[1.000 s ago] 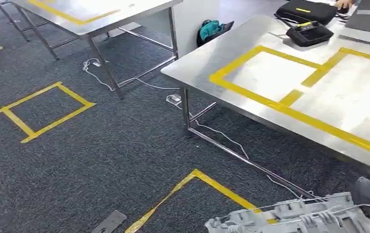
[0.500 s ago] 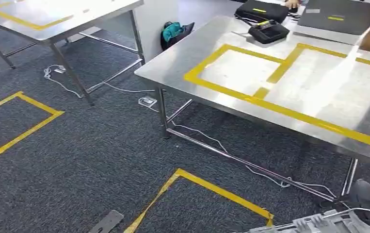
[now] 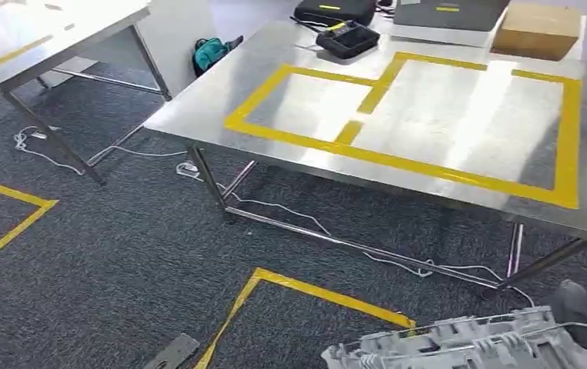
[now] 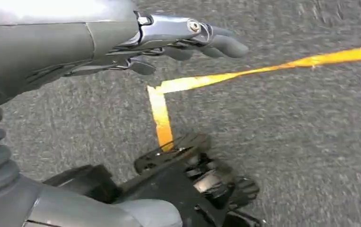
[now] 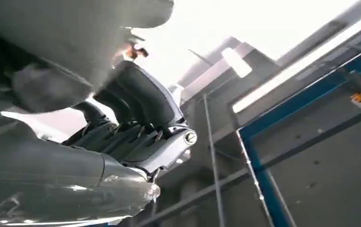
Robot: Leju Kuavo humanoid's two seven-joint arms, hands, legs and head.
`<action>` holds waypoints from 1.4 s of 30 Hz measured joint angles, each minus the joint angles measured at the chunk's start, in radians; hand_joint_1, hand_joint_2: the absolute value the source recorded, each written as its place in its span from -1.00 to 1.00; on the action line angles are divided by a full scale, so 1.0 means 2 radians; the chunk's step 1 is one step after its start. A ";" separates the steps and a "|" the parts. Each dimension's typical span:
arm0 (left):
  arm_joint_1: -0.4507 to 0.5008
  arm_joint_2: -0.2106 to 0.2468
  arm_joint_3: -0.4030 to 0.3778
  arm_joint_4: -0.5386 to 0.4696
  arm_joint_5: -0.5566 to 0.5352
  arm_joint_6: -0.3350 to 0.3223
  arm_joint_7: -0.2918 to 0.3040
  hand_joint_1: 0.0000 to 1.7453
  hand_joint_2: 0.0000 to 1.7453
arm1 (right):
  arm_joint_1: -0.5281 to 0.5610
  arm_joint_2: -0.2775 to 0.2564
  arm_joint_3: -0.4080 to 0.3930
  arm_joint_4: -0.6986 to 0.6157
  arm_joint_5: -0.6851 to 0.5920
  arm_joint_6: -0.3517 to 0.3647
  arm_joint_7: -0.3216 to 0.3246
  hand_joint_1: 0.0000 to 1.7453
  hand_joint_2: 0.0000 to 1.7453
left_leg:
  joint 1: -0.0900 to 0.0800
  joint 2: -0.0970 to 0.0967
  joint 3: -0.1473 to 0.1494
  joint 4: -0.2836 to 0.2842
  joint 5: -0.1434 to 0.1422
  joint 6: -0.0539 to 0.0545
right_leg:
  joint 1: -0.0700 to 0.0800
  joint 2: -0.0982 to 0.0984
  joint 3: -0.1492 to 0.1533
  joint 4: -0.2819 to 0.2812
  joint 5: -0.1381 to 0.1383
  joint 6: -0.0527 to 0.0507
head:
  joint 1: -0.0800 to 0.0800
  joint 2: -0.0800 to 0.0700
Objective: Take the parts from the cabinet and place them on the table.
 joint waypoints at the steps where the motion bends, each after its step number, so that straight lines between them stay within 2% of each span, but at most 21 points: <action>1: 0.001 0.000 0.000 0.000 0.000 0.000 0.000 -1.00 1.00 | 0.000 0.000 0.000 0.001 0.000 0.000 0.000 1.00 1.00 | 0.000 -0.002 -0.018 0.035 -0.011 0.000 | 0.000 0.005 -0.001 0.000 0.000 0.000 | 0.000 0.000; 2: 0.002 0.000 0.000 0.000 0.000 0.000 0.000 -1.00 1.00 | 0.000 0.000 0.000 0.002 0.001 0.000 0.000 1.00 1.00 | 0.000 -0.002 -0.025 0.045 -0.008 0.001 | 0.000 0.010 -0.002 0.000 0.001 0.000 | 0.000 0.000; 3: 0.002 0.000 0.000 0.000 0.000 0.000 0.000 -1.00 1.00 | 0.000 0.000 0.000 0.003 0.001 0.000 0.000 1.00 1.00 | 0.000 -0.002 -0.021 0.033 0.006 0.001 | 0.000 0.014 -0.002 0.000 0.001 0.000 | 0.000 0.000; 6: 0.000 0.000 0.000 0.000 0.000 0.000 0.000 -1.00 1.00 | 0.000 0.000 0.000 0.003 0.003 0.000 -0.002 1.00 1.00 | 0.001 -0.006 0.036 -0.088 0.072 0.006 | 0.000 0.023 0.000 0.000 0.002 0.003 | -0.001 0.000; 8: -0.002 0.000 0.000 0.000 0.000 0.000 0.000 -1.00 1.00 | 0.001 0.000 0.000 0.003 0.005 0.000 -0.002 1.00 1.00 | 0.001 -0.010 0.043 -0.112 0.069 0.007 | 0.004 0.026 -0.003 0.002 0.001 0.009 | 0.000 0.000; 9: -0.001 -0.001 0.000 0.000 0.000 0.000 0.000 -1.00 1.00 | 0.001 0.000 0.000 0.004 0.006 0.000 -0.003 1.00 1.00 | 0.002 -0.010 0.042 -0.114 0.070 0.004 | 0.004 0.025 -0.004 0.002 -0.001 0.001 | -0.001 0.000; 10: -0.001 -0.001 0.000 0.000 0.000 0.000 0.000 -1.00 1.00 | 0.001 0.000 0.000 0.004 0.006 0.000 -0.003 1.00 1.00 | 0.001 -0.010 0.042 -0.115 0.071 0.005 | 0.004 0.025 -0.004 0.001 0.000 -0.005 | -0.001 0.000; 18: -0.001 -0.001 0.000 0.000 0.000 0.000 0.000 -1.00 1.00 | 0.001 0.000 0.000 0.005 0.010 0.000 -0.003 1.00 1.00 | -0.001 -0.010 0.040 -0.114 0.073 0.013 | 0.003 0.024 0.001 -0.010 0.009 0.013 | -0.001 0.000; 24: -0.001 -0.001 0.000 0.000 0.000 0.000 0.000 -1.00 1.00 | 0.001 0.000 0.000 0.005 0.010 0.000 -0.003 1.00 1.00 | -0.001 -0.010 0.040 -0.114 0.074 0.015 | 0.003 0.024 0.000 -0.010 0.009 0.015 | -0.001 0.000; 28: -0.002 -0.001 0.000 0.000 0.000 0.000 -0.001 -1.00 1.00 | 0.001 0.000 0.001 0.005 0.014 0.000 -0.001 1.00 1.00 | -0.001 -0.010 0.043 -0.127 0.080 0.029 | 0.000 0.025 0.002 -0.020 0.015 0.028 | -0.001 0.000; 29: -0.002 -0.001 0.000 0.000 0.000 0.000 -0.001 -1.00 1.00 | 0.002 0.000 0.001 0.006 0.014 0.000 0.000 1.00 1.00 | 0.001 -0.008 0.048 -0.135 0.085 0.029 | 0.000 0.014 -0.005 -0.012 0.010 0.027 | -0.001 0.000; 30: -0.002 -0.001 0.000 0.000 0.000 0.000 -0.001 -1.00 1.00 | 0.000 0.000 0.001 0.006 0.014 0.000 0.000 1.00 1.00 | 0.001 -0.007 0.049 -0.137 0.086 0.031 | 0.001 0.006 -0.014 0.009 -0.006 0.027 | 0.001 0.000; 32: -0.001 -0.001 0.000 0.000 0.001 0.000 -0.001 -1.00 1.00 | 0.001 0.000 0.001 0.006 0.014 0.000 0.000 1.00 1.00 | 0.001 -0.005 0.049 -0.136 0.084 0.031 | -0.001 0.001 -0.051 0.090 -0.045 0.030 | 0.002 0.000; 33: -0.001 -0.001 0.000 0.000 0.001 0.000 -0.001 -1.00 1.00 | 0.001 0.000 0.001 0.008 0.014 0.000 0.000 1.00 1.00 | 0.002 -0.003 0.049 -0.136 0.084 0.030 | -0.002 0.000 -0.070 0.128 -0.058 0.033 | 0.002 0.000; 34: 0.000 -0.001 0.000 0.000 0.001 0.000 -0.001 -1.00 1.00 | 0.001 0.000 0.000 0.008 0.014 0.000 0.001 1.00 1.00 | 0.003 -0.002 0.050 -0.136 0.083 0.028 | -0.004 0.000 -0.076 0.139 -0.056 0.035 | 0.002 0.000; 35: 0.000 -0.001 0.000 0.000 0.001 0.000 -0.001 -1.00 1.00 | 0.001 0.000 0.001 0.009 0.014 0.000 0.001 1.00 1.00 | 0.004 -0.002 0.052 -0.136 0.082 0.025 | -0.005 -0.001 -0.069 0.125 -0.044 0.037 | 0.001 0.000; 37: 0.001 -0.002 0.000 0.000 0.001 0.000 -0.001 -1.00 1.00 | 0.001 0.000 0.000 0.009 0.014 0.000 0.001 1.00 1.00 | 0.012 -0.002 0.056 -0.130 0.075 0.015 | -0.011 -0.004 -0.021 0.041 -0.001 0.044 | 0.001 0.000; 38: 0.001 -0.002 0.000 0.000 0.002 0.000 -0.001 -1.00 1.00 | 0.000 0.000 0.000 0.009 0.014 0.000 0.001 1.00 1.00 | 0.014 -0.002 0.056 -0.124 0.071 0.008 | -0.015 -0.008 0.000 0.001 0.006 0.052 | 0.002 0.000; 39: 0.000 0.004 0.000 0.000 0.002 0.000 -0.001 -1.00 1.00 | -0.002 0.000 0.000 0.011 0.014 0.000 0.001 1.00 1.00 | 0.009 -0.002 0.055 -0.121 0.065 0.002 | -0.011 -0.003 0.000 0.004 -0.007 0.051 | 0.005 0.000; 40: 0.000 0.002 0.000 0.000 0.002 0.001 -0.001 -1.00 1.00 | -0.001 0.000 0.001 0.011 0.014 0.000 0.001 1.00 1.00 | 0.009 -0.002 0.054 -0.117 0.060 0.000 | -0.013 0.000 0.004 0.004 -0.007 0.035 | 0.006 0.000; 42: 0.000 0.002 0.000 0.000 0.002 0.000 -0.001 -1.00 1.00 | 0.000 0.000 0.001 0.012 0.015 0.000 0.002 1.00 1.00 | 0.009 -0.002 0.056 -0.121 0.062 0.000 | -0.011 0.001 0.000 0.009 -0.011 0.025 | -0.006 0.000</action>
